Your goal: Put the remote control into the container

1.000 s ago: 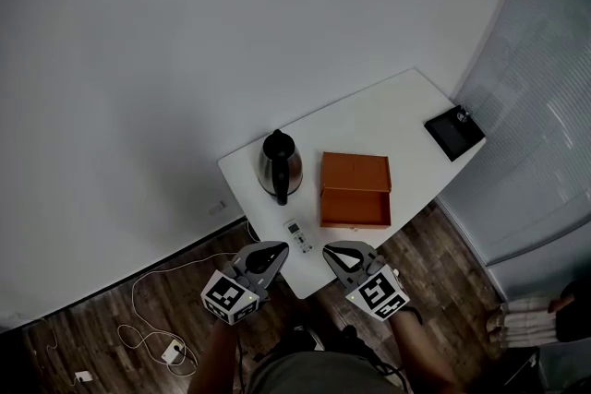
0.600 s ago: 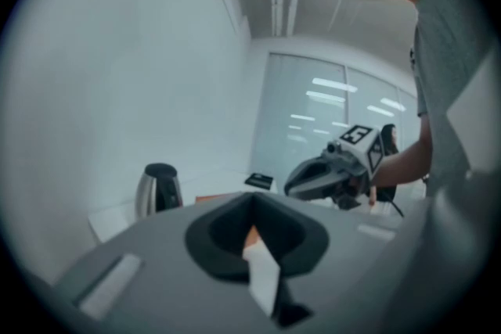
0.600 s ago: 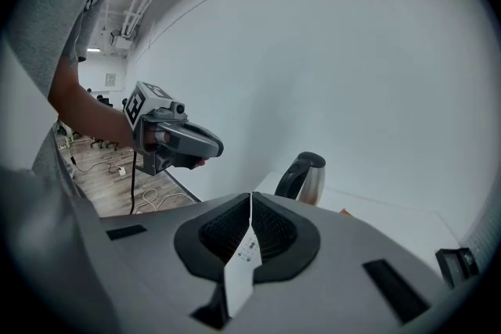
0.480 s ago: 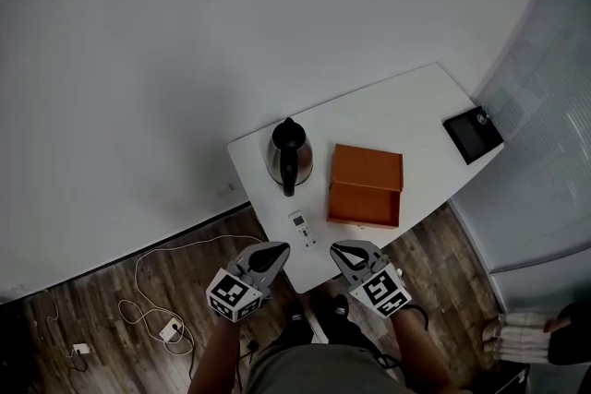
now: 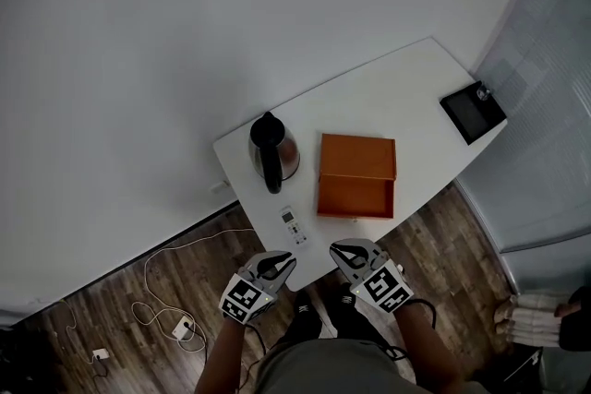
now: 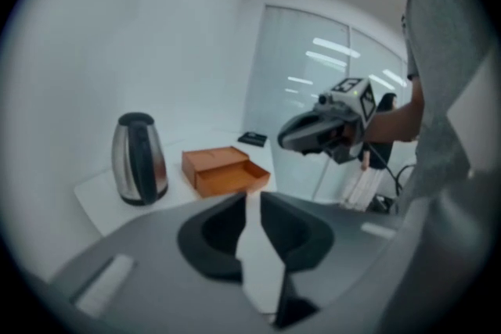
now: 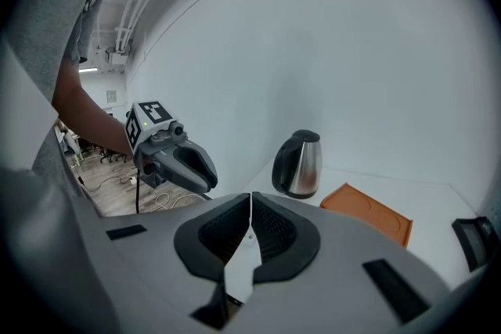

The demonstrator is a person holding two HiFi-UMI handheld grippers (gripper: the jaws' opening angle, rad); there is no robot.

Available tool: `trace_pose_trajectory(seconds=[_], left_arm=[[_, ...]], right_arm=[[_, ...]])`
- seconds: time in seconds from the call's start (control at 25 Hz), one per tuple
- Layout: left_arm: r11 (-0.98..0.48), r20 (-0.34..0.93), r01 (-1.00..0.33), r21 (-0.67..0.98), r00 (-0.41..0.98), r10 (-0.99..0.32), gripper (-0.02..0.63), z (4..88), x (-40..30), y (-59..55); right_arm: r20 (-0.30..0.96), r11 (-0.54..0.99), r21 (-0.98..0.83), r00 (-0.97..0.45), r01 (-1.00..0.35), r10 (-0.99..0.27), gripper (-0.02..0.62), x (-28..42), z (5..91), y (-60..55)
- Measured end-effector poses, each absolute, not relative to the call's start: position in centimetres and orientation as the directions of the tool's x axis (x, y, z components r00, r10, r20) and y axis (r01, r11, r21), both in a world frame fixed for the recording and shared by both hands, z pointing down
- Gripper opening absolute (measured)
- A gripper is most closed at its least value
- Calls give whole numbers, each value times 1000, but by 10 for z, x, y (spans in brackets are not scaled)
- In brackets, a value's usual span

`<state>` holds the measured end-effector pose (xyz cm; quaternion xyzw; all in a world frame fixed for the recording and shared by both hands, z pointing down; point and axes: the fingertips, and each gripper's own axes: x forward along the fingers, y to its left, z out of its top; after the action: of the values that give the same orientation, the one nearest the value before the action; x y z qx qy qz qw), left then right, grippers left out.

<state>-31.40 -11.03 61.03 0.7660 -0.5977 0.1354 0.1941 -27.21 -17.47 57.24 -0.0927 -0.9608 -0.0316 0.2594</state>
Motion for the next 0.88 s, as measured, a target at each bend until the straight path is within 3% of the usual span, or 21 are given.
trace_pose_trajectory(seconds=[0.28, 0.52, 0.88], left_arm=[[-385, 617, -922, 39, 325, -717, 114, 669, -297, -116], [-625, 791, -772, -115, 309, -527, 170, 719, -314, -118], [-755, 849, -655, -29, 383, -365, 262, 742, -347, -146]], right_arm=[[539, 989, -49, -830, 136, 141, 17, -238, 596, -190], [577, 994, -79, -810, 75, 107, 17, -210, 618, -196], [588, 992, -118, -808, -45, 33, 17, -180, 636, -203]])
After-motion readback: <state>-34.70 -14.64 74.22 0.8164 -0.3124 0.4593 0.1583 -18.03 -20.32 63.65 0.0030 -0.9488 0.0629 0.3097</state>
